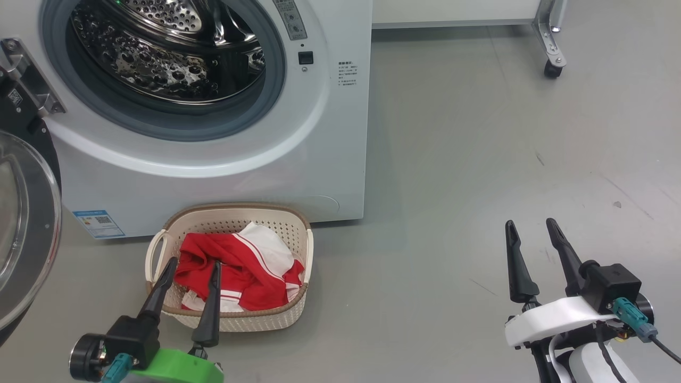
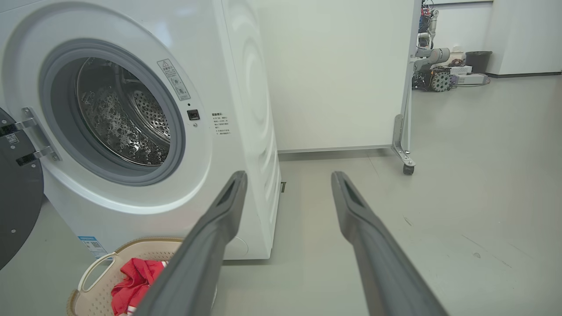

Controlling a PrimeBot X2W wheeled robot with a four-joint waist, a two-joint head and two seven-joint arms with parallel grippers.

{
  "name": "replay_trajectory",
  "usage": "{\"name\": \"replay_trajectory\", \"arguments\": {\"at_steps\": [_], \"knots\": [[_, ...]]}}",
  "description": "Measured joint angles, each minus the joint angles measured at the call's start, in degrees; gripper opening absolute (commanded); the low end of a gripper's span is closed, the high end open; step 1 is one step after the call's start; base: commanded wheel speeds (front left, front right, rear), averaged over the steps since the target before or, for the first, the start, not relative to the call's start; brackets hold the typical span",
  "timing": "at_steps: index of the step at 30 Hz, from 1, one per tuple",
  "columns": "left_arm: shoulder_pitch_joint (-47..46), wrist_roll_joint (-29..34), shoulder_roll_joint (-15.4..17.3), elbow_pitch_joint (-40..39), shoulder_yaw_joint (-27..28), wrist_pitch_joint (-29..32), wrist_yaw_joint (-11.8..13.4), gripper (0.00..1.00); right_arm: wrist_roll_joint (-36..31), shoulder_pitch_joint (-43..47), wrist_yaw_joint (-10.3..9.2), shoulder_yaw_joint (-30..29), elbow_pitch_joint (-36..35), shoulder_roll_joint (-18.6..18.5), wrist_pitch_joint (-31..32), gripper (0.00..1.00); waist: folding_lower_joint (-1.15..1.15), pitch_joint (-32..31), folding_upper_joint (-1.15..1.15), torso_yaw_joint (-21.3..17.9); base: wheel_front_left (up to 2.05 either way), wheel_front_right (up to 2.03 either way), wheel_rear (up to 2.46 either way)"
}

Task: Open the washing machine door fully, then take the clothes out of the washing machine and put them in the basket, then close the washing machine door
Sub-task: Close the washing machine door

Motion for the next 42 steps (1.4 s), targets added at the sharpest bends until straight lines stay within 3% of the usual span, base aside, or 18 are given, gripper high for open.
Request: {"name": "replay_trajectory", "arguments": {"at_steps": [17, 32, 42], "knots": [[-0.01, 0.00, 0.00, 0.15, -1.56, 0.00, 0.52, 1.00, 0.16, 0.42, 0.13, -0.07, -0.47, -0.14, -0.09, 1.00, 0.00, -0.07, 0.00, 5.13, 0.00, 0.00, 0.00], [0.01, -0.02, 0.00, -0.44, -1.13, 0.01, 2.11, 1.00, 0.18, 0.73, 2.12, 2.09, -0.53, -0.12, -0.08, 1.00, 0.00, 0.16, 0.00, 16.01, 0.00, 0.00, 0.00], [0.22, -0.02, 0.00, -0.46, -1.31, 0.00, 2.29, 1.00, 0.52, 0.83, 2.23, 2.26, 0.01, 0.20, -0.08, 1.00, 0.00, -0.67, 0.00, 24.08, 0.00, 0.00, 0.00]]}}
